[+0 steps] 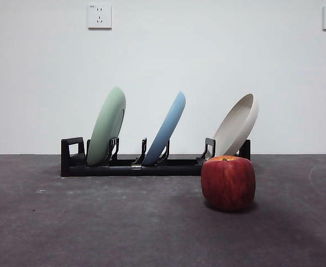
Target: Take the green plate from the plate rack,put the plate on the table,take the apple from the table,put the apple in the plate
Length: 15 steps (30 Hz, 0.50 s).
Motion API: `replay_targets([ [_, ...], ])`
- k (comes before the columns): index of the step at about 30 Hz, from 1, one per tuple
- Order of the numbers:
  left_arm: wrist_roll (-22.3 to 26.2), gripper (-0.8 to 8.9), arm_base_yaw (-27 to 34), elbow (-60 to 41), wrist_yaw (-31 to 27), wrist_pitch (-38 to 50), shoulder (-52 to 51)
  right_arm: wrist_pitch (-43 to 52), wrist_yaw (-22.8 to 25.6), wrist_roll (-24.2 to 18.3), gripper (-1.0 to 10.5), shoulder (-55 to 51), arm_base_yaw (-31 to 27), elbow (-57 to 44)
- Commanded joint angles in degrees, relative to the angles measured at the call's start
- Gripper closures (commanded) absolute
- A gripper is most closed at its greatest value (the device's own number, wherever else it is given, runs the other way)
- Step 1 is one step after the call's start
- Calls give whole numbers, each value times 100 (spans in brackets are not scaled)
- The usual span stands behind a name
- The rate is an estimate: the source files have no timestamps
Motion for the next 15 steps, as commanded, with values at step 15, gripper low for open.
replay_targets([
  [15,308,817,9,3318,2197,-656,3705,-1338,-1864,-1163,942,3456,7,2942],
])
